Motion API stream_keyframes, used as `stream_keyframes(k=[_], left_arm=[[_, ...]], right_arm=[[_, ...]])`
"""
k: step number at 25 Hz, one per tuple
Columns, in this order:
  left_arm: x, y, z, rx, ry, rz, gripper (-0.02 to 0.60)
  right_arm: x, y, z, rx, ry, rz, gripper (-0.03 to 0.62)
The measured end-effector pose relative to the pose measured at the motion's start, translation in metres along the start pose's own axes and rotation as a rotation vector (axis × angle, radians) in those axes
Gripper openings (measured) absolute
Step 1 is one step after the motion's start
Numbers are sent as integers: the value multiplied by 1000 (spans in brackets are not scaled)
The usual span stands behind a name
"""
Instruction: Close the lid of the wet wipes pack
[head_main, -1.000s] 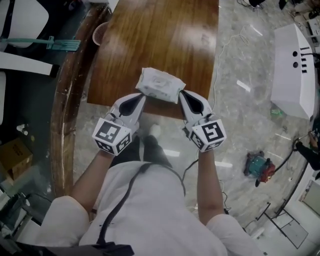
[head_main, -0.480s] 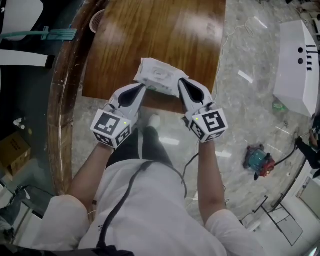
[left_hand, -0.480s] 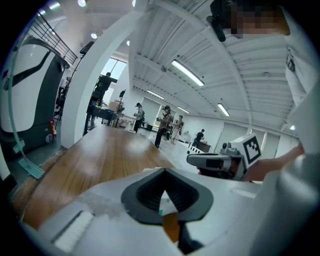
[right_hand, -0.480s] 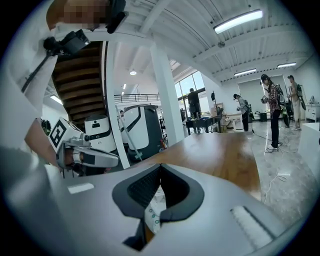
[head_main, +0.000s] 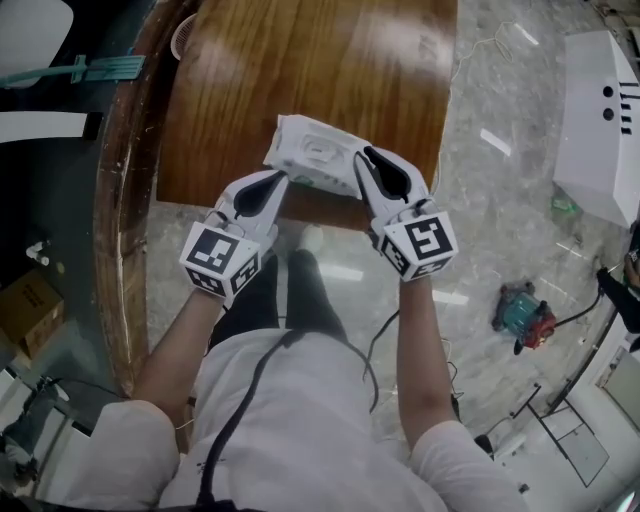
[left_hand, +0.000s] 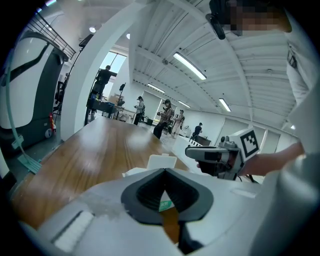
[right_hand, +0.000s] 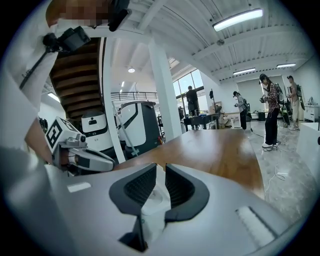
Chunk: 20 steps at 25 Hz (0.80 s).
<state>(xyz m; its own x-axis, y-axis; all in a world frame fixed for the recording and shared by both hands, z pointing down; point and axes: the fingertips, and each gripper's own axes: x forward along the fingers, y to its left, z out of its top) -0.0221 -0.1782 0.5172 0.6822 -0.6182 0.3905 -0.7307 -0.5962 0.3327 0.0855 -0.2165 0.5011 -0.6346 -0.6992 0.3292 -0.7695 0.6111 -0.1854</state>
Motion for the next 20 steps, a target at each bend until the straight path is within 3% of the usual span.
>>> stream_keyframes(k=[20], left_arm=[[21,20,-16,-7,28,-15,5]], right_arm=[[42,-6,-22,-27,30,56,149]])
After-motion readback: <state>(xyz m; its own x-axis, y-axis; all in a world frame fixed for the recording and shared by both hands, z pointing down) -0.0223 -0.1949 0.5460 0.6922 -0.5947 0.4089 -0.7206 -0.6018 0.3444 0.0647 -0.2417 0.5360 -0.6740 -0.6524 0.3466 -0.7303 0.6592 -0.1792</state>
